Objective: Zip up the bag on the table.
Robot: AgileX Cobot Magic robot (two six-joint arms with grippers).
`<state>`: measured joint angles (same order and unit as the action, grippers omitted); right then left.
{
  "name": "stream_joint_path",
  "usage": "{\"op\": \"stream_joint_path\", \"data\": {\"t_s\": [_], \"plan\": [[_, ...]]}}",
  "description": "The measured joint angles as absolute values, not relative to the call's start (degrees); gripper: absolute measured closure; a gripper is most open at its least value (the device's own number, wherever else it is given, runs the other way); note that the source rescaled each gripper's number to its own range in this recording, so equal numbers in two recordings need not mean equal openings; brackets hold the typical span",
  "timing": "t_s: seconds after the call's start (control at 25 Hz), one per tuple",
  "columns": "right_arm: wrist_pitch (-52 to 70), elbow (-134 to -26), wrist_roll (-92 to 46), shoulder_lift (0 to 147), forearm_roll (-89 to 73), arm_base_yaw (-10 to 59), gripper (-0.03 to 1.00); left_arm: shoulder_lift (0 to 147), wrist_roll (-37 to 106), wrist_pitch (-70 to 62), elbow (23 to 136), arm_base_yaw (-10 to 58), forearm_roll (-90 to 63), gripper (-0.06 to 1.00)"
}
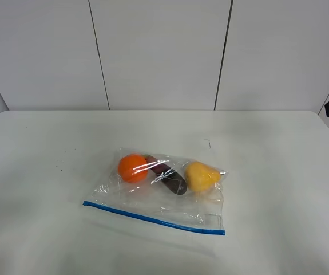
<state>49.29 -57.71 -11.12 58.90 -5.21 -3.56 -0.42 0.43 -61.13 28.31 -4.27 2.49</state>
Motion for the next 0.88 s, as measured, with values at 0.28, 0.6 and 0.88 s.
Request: {"op": "stream_joint_path", "data": {"t_s": [0.28, 0.6, 0.88], "plan": [[48.31, -52.80, -11.31, 58.84, -5.15, -3.56, -0.03, -0.42, 0.43, -61.13, 28.31, -4.27, 2.49, 0.01], [47.32, -51.02, -12.25, 56.74, -5.15, -3.56, -0.03, -0.42, 0.43, -61.13, 28.31, -4.27, 2.49, 0.01], [46.59, -43.98, -12.42, 47.23, -5.15, -3.56, -0.03, -0.42, 0.43, -61.13, 28.29, -4.27, 2.49, 0.01]]}}
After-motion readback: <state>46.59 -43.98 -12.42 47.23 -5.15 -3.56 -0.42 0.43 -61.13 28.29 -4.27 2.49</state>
